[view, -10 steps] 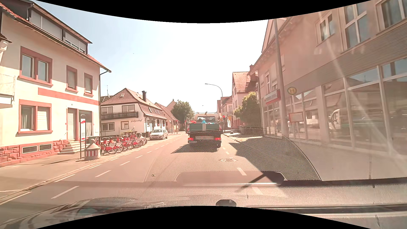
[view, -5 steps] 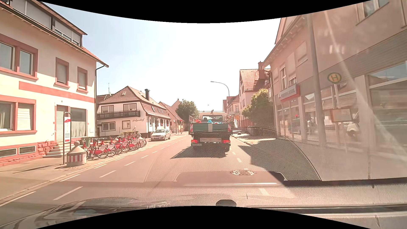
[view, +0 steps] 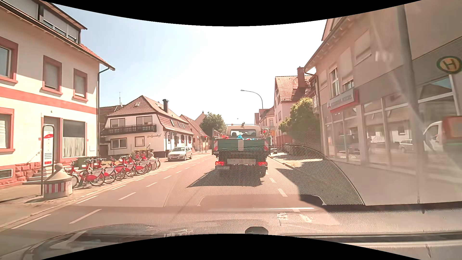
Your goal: Follow the waypoints while adhering to traffic rules and regulations
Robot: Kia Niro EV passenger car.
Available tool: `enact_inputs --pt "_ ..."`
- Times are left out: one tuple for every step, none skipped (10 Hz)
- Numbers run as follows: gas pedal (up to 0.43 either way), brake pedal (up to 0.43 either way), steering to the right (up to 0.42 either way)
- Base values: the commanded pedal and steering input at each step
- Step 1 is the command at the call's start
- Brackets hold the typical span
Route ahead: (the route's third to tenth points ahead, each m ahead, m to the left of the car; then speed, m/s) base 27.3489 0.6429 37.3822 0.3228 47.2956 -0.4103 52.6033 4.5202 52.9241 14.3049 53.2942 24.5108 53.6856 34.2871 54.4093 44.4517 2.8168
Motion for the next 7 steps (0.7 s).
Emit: enact_inputs --pt "0.0 0.183 -0.009" --pt "0.0 0.177 -0.008" --pt "0.0 0.177 0.001" --pt "0.0 0.183 0.01" --pt "0.0 0.177 0.016" --pt "0.0 0.171 0.02" --pt "0.0 0.177 0.018"
